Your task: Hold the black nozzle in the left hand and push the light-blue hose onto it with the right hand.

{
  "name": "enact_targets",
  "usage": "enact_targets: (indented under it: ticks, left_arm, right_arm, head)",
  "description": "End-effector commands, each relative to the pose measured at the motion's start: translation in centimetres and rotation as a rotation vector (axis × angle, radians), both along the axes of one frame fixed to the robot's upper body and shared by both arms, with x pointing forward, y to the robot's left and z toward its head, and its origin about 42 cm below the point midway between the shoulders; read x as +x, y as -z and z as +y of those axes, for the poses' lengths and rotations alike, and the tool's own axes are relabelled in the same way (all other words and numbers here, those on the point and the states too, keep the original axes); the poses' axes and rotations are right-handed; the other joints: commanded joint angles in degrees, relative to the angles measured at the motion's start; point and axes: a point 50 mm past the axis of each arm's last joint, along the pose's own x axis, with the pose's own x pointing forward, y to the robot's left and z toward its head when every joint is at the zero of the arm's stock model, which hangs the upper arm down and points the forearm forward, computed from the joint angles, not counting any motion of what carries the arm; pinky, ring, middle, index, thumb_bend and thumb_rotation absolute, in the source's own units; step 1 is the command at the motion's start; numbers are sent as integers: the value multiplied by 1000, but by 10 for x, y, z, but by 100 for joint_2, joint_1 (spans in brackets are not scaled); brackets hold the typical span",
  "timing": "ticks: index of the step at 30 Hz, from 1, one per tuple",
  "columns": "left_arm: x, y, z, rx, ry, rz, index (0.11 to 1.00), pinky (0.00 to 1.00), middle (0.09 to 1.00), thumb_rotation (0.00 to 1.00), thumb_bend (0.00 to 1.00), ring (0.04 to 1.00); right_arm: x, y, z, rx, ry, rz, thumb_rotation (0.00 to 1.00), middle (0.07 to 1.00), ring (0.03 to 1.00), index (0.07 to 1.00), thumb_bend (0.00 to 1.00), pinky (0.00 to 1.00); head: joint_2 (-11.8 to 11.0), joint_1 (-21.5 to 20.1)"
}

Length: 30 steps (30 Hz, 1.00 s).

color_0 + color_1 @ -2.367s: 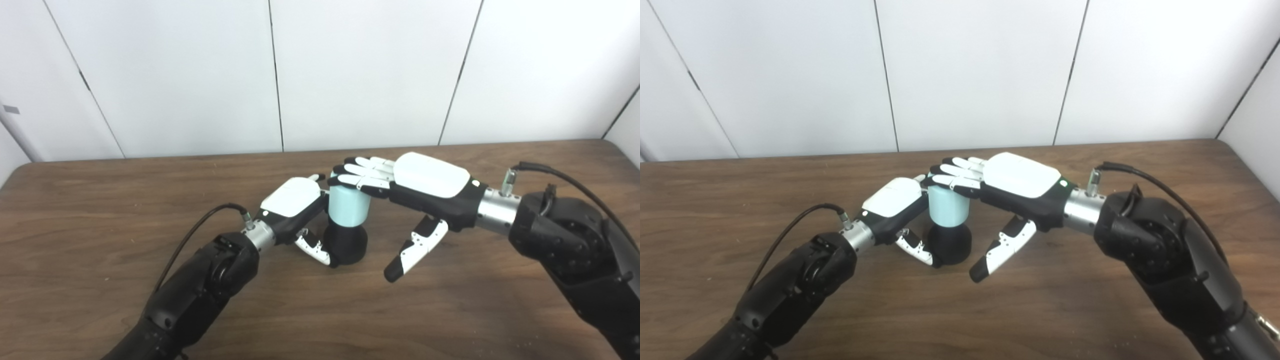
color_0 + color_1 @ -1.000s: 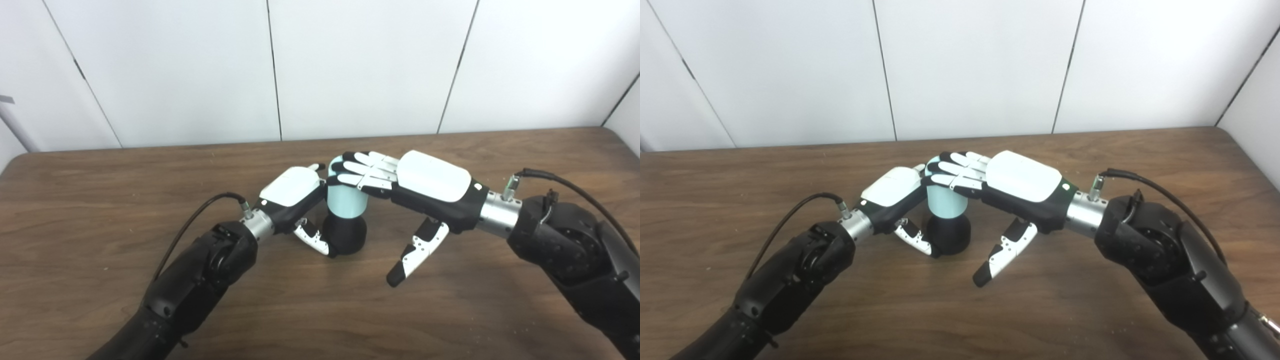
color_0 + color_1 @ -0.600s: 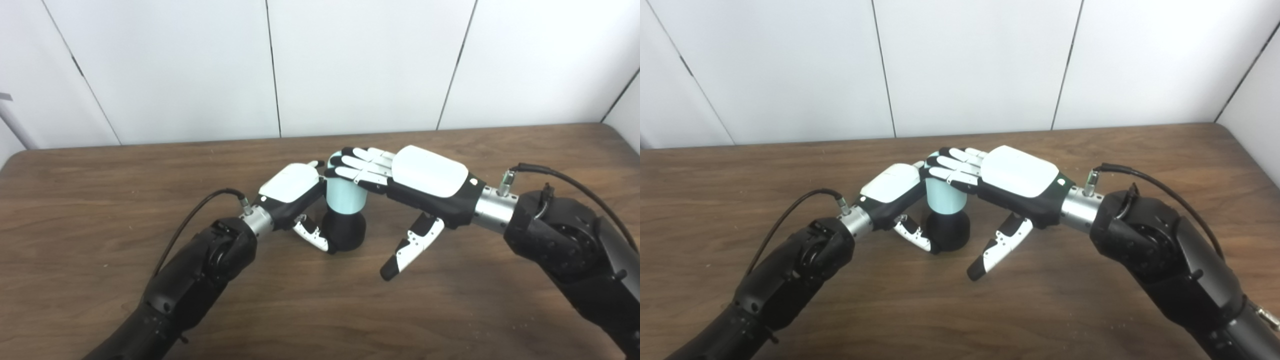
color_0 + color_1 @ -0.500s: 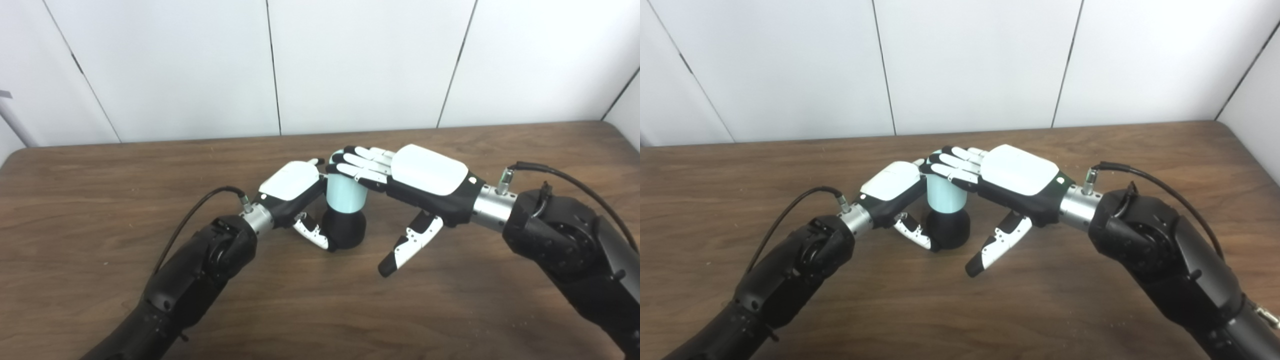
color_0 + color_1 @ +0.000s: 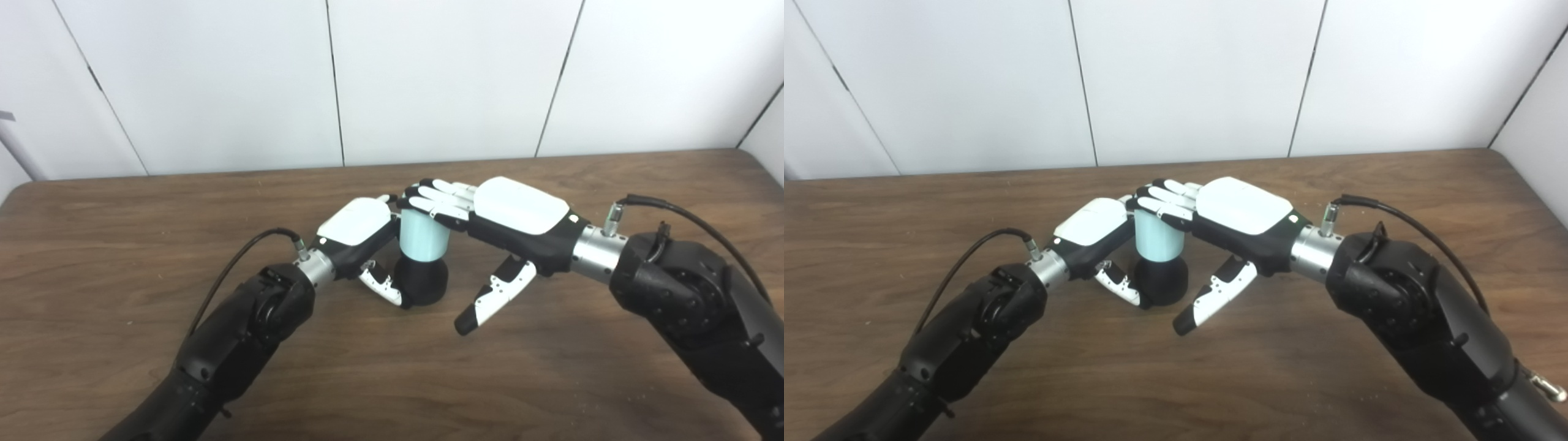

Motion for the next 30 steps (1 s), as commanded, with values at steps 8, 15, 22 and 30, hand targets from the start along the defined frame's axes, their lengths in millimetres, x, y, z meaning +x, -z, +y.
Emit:
enact_targets:
  ticks: [8, 15, 22, 30]
  left_arm:
    - [-1, 27, 22, 150, -49, 65, 480, 1000, 494, 0, 525, 656]
    - [-1, 26, 21, 142, -46, 62, 479, 1000, 496, 0, 525, 659]
    - [-1, 28, 25, 143, -51, 69, 478, 1000, 497, 0, 525, 660]
    - [-1, 26, 24, 144, -50, 71, 478, 1000, 497, 0, 525, 660]
  right_arm:
    - [0, -50, 12, 299, -27, -477, 418, 867, 816, 804, 632, 620]
    - [-5, -32, 11, 275, -124, -489, 367, 796, 825, 717, 543, 679]
    - [-3, -21, 3, 191, -114, -514, 375, 803, 858, 728, 565, 748]
    - [-1, -19, 1, 139, -77, -468, 425, 857, 898, 782, 546, 784]
  head:
    - [-29, -38]
    - [-28, -2]
    - [-5, 6]
    - [6, -12]
